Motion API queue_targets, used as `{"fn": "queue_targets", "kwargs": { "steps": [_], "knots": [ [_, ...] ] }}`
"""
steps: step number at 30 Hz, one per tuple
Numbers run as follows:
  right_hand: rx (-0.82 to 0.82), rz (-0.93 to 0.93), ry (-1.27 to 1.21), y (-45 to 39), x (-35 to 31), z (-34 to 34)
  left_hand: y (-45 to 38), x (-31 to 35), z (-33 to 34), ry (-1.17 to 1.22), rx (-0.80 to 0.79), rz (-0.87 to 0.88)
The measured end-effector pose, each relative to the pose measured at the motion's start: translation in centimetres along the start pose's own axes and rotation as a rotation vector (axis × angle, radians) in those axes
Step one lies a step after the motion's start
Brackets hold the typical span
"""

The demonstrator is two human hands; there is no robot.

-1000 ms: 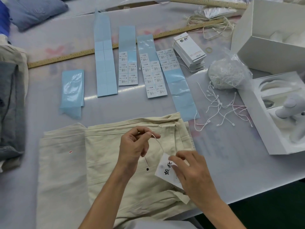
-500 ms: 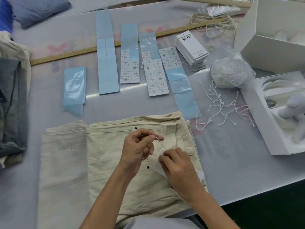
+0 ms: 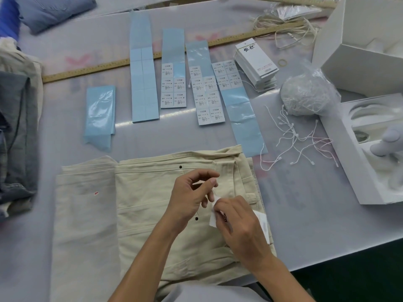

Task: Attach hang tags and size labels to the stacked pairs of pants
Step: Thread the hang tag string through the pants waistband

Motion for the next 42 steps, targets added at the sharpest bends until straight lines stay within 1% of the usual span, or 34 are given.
{"fn": "queue_targets", "kwargs": {
  "steps": [3, 8, 11, 14, 18, 23, 26, 30, 33, 36, 42],
  "knots": [
    [0.010, 0.004, 0.034, 0.4, 0.4, 0.3, 0.1, -0.2, 0.2, -0.057, 0.033, -0.004],
    [-0.040, 0.046, 0.087, 2.0, 1.0, 0.7, 0.2, 0.4, -0.8, -0.162, 0.119, 0.069],
    [-0.033, 0.117, -0.006, 2.9, 1.1, 0.6, 0.1, 0.2, -1.6, -0.173, 0.165, 0.052],
    [0.060, 0.204, -0.103, 2.9, 1.5, -0.5, 0.3, 0.3, -2.1, -0.184, 0.192, 0.054],
    [0.138, 0.346, -0.173, 2.6, 2.2, -1.6, 1.6, 0.4, -1.6, -0.221, 0.164, 0.078],
    [0.202, 0.531, -0.478, 1.8, 2.3, -2.7, 3.3, 0.7, -0.4, -0.230, 0.135, 0.118],
    [0.209, 0.594, -0.575, 1.1, 2.3, -3.2, 4.2, 1.3, 0.0, -0.276, 0.119, 0.168],
    [0.303, 0.782, -0.785, 1.5, 4.0, -2.9, 4.8, 2.0, 0.2, -0.306, 0.089, 0.208],
    [0.330, 0.879, -0.896, 2.1, 4.7, -2.0, 5.0, 2.6, 0.6, -0.358, 0.061, 0.233],
    [0.325, 0.909, -0.924, 2.4, 4.8, -1.3, 5.1, 2.9, 0.7, -0.386, 0.061, 0.256],
    [0.289, 0.903, -0.909, 2.5, 4.7, -1.1, 5.1, 3.1, 0.8, -0.399, 0.043, 0.276]
  ]
}}
Point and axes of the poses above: each hand's wrist, its own y-axis away from the middle knuckle, its own z-axis out of the palm, x = y × z, the point moved 10 cm from there along -y, towards the middle knuckle, and after that the axes turned 12 degrees about -y, right-handed, at the moved point
